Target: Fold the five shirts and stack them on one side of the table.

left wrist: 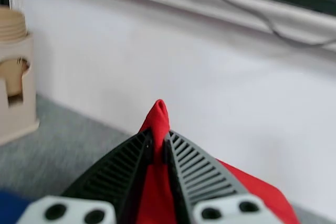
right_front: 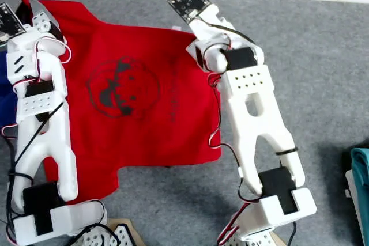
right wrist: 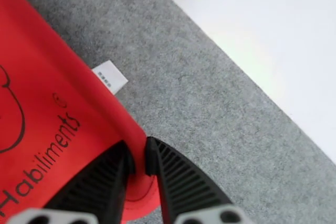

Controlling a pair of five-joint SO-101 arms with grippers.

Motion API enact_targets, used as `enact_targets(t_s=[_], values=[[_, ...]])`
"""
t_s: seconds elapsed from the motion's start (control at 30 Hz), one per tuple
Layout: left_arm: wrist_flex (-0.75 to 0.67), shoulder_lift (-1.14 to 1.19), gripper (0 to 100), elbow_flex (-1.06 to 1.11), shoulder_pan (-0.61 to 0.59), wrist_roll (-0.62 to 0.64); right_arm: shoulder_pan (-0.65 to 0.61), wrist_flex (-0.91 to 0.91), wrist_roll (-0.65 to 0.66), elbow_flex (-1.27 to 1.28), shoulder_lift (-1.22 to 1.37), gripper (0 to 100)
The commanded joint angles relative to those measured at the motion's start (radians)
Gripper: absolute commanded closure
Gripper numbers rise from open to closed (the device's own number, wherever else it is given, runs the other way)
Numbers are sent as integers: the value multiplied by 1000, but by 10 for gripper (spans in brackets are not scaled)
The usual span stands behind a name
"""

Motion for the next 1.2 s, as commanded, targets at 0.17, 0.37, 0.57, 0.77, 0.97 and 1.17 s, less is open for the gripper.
enact_targets(t_s=[0.17, 0.37, 0.57, 0.77, 0.97, 1.17], values=[[351, -323, 993, 168, 36, 8, -21, 165, 8, -5, -18, 991], [595, -634, 993, 355, 28, 5, -44, 303, -54, 19, -113, 991], [838, -862, 993, 478, 5, 3, -96, 369, -55, 216, -303, 991], [1108, -928, 993, 496, -36, -91, -101, 308, -55, 532, -521, 991], [1300, -932, 993, 498, -38, -91, -99, 226, -51, 783, -694, 991], [1442, -934, 993, 499, -87, -89, -99, 226, -55, 900, -794, 991]])
